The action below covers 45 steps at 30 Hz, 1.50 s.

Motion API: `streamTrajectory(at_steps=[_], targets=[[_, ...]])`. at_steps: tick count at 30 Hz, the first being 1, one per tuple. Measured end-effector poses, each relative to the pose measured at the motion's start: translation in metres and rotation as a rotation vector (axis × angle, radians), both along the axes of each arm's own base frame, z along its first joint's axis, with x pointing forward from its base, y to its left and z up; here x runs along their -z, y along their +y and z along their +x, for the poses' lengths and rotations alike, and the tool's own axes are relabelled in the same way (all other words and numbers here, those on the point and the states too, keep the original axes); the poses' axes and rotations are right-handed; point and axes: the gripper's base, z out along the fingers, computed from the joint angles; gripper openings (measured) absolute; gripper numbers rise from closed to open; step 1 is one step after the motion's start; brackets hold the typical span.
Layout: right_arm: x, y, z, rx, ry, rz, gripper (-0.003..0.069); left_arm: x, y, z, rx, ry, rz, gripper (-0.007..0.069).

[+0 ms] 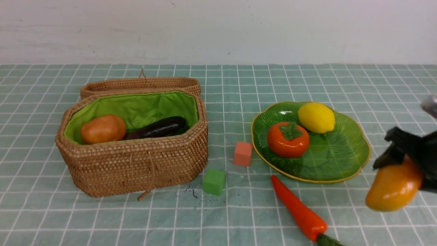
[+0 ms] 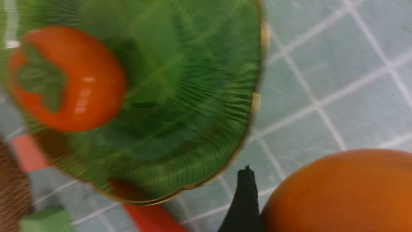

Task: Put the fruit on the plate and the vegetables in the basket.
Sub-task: Use the right arm to grab a mango and put it into the right plate, then use the right arm to grab a carrot and put it into the left basket

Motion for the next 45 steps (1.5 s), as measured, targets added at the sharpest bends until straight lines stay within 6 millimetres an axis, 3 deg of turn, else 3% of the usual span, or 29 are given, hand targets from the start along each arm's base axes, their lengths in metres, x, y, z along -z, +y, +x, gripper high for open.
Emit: streamTrajectory(at_steps=[4, 7, 10, 16, 19, 22, 28, 32, 34, 35, 37, 40, 41, 45], targets=[[-0.034, 0.008, 0.021, -0.093, -0.201, 0.056, 0.0541, 0.0, 0.0, 0.0, 0.0, 0.0, 0.0, 0.0145], [-0.042, 0.012, 0.038, -0.103, -0.331, 0.041, 0.0541, 0.0, 0.0, 0.0, 0.0, 0.0, 0.0, 0.0148], [-0.032, 0.018, 0.052, -0.104, -0.382, -0.008, 0.0541, 0.0, 0.0, 0.0, 0.0, 0.0, 0.0, 0.015], [0.014, 0.04, 0.077, -0.08, -0.357, -0.086, 0.0541, 0.0, 0.0, 0.0, 0.0, 0.0, 0.0, 0.0155], [0.028, 0.042, 0.083, -0.06, -0.342, -0.114, 0.0603, 0.0, 0.0, 0.0, 0.0, 0.0, 0.0, 0.0158], [0.035, 0.042, 0.086, -0.053, -0.332, -0.125, 0.0671, 0.0, 0.0, 0.0, 0.0, 0.0, 0.0, 0.016], [0.032, 0.041, 0.085, -0.074, -0.342, -0.15, 0.0671, 0.0, 0.0, 0.0, 0.0, 0.0, 0.0, 0.0165], [0.012, 0.043, 0.076, -0.144, -0.381, -0.172, 0.0659, 0.0, 0.0, 0.0, 0.0, 0.0, 0.0, 0.0165], [-0.019, 0.049, 0.06, -0.272, -0.445, -0.216, 0.0648, 0.0, 0.0, 0.0, 0.0, 0.0, 0.0, 0.0165], [-0.025, 0.05, 0.056, -0.299, -0.456, -0.225, 0.0646, 0.0, 0.0, 0.0, 0.0, 0.0, 0.0, 0.0165], [-0.058, 0.068, 0.025, -0.525, -0.516, -0.27, 0.0639, 0.0, 0.0, 0.0, 0.0, 0.0, 0.0, 0.0166], [-0.073, 0.086, 0.002, -0.675, -0.516, -0.249, 0.0636, 0.0, 0.0, 0.0, 0.0, 0.0, 0.0, 0.0169], [-0.079, 0.103, -0.015, -0.768, -0.483, -0.194, 0.0634, 0.0, 0.0, 0.0, 0.0, 0.0, 0.0, 0.0174], [-0.057, 0.136, -0.039, -0.89, -0.342, -0.138, 0.0631, 0.0, 0.0, 0.0, 0.0, 0.0, 0.0, 0.0178]])
